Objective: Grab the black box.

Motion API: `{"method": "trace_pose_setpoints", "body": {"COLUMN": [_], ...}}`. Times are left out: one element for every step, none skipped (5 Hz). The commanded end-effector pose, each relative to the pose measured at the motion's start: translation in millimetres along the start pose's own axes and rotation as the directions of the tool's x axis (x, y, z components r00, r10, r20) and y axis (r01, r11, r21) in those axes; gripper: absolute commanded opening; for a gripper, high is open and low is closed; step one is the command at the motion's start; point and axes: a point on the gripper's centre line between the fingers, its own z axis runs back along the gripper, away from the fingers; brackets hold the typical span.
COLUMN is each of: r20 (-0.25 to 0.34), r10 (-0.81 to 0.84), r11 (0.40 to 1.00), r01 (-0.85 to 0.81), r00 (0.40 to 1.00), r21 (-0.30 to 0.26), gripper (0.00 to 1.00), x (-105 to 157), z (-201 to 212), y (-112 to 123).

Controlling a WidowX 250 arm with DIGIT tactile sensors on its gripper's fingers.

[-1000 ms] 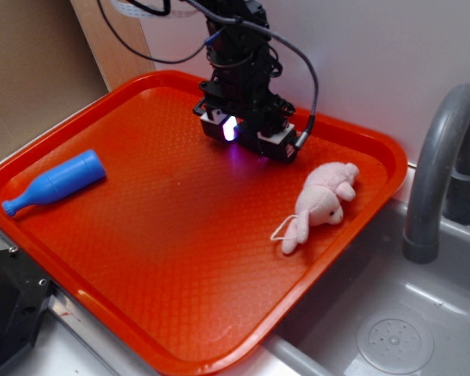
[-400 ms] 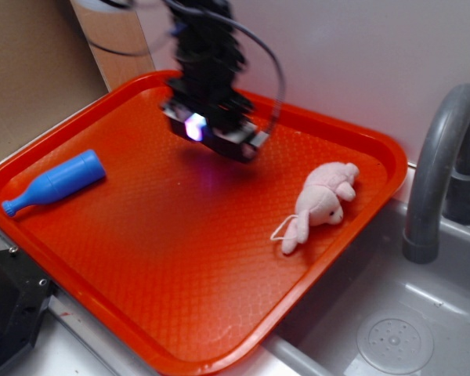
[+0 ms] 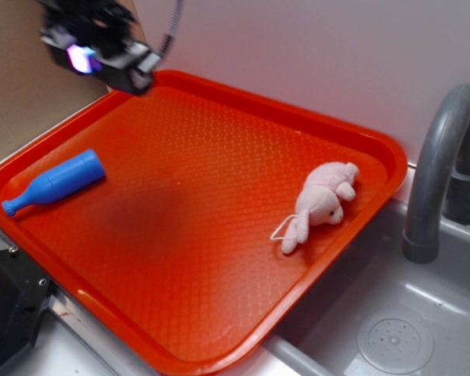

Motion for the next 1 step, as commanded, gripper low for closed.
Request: {"method": "trace_pose_setpoints", "body": {"r20": [-0.016], "r10": [0.014], "r11": [0.999], "r01": [-0.015], "r00": [1.0], "r21": [-0.03], "gripper": [0.0], "x": [-2.1], "z": [59.1], "y": [8.8]}}
